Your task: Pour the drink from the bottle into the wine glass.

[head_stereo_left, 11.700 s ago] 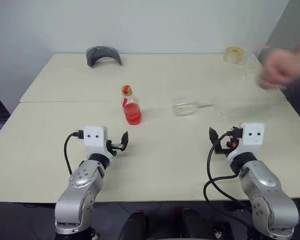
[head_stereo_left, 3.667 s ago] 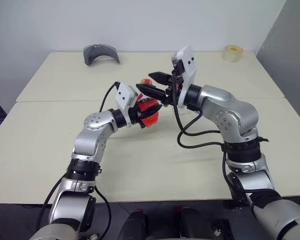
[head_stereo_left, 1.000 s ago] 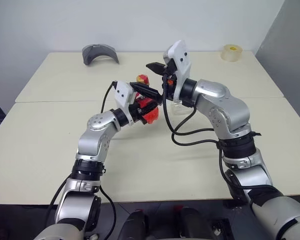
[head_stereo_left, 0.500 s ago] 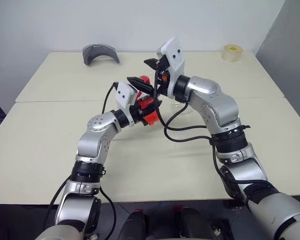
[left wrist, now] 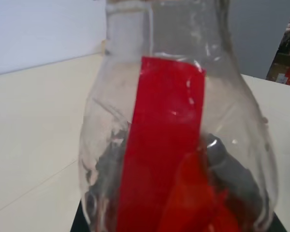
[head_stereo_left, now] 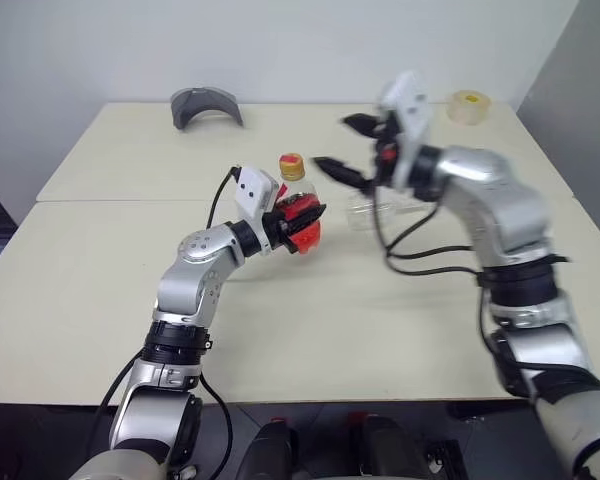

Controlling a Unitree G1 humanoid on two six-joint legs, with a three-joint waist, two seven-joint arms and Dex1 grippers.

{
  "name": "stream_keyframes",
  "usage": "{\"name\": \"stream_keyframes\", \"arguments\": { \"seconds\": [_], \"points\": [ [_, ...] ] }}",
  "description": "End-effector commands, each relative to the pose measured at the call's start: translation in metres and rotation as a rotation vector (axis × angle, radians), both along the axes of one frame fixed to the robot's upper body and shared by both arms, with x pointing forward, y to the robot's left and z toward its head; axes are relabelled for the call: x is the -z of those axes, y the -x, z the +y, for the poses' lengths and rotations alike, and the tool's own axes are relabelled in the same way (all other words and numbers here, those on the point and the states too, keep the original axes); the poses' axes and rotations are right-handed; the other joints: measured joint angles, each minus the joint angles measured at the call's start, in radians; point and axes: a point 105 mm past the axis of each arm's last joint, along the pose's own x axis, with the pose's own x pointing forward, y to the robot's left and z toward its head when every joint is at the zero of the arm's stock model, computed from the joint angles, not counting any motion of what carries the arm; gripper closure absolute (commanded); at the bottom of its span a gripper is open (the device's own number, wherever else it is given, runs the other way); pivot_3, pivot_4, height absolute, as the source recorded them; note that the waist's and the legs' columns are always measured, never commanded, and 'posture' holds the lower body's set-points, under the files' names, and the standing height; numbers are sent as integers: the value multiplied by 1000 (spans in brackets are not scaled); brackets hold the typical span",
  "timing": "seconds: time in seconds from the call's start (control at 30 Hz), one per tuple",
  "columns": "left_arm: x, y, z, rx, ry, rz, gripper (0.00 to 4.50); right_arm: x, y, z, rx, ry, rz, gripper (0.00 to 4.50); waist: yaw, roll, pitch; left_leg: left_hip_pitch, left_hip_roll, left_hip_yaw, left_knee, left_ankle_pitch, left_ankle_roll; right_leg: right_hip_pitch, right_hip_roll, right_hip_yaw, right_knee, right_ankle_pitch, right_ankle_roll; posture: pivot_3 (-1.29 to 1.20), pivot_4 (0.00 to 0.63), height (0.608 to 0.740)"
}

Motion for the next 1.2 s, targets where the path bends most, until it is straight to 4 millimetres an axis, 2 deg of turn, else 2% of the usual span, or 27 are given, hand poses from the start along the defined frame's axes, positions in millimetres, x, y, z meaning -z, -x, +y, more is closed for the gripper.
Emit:
{"name": "stream_keyframes", "arguments": {
  "seconds": [0.03, 0.13, 0.33, 0.53, 0.8, 1.2],
  "points": [
    [-28, 5, -3, 25, 28, -106, 3209, -4, 9, -8, -4, 12, -17, 0, -4, 0, 0, 0, 0, 0, 0, 0, 0, 0, 0, 0, 0, 0, 0, 0, 150, 740],
    [-28, 5, -5, 29, 31, -106, 3210, 1, 13, -7, -20, 21, 1, 0, -14, 0, 0, 1, 1, 1, -1, 0, 1, -1, 1, 1, 1, 0, 0, 0, 150, 740],
    [-29, 5, -8, 41, 31, -106, 3215, -6, 26, 33, -155, -46, 19, 0, -18, 0, 0, 1, 2, 1, -1, 0, 1, -1, 2, 1, 1, 0, 0, 0, 150, 740],
    [-30, 5, -7, 42, 27, -109, 3217, -19, 21, 60, -196, -98, -2, 0, -9, 0, 0, 1, 2, 1, 0, 0, 0, -1, 1, 1, 1, 0, 0, 0, 150, 740],
    [-30, 4, -4, 32, 18, -111, 3223, -23, 15, 73, -237, -126, -13, 0, -9, 0, 0, 1, 1, 1, 0, 0, 0, -1, 1, 1, 1, 0, 0, 0, 150, 740],
    [-28, 2, -5, 39, 12, -112, 3223, -11, 37, 89, -399, -121, 35, 0, -9, 0, 0, 1, 1, 1, 0, 0, 0, -1, 1, 1, 1, 0, 0, 0, 150, 740]
  ]
}}
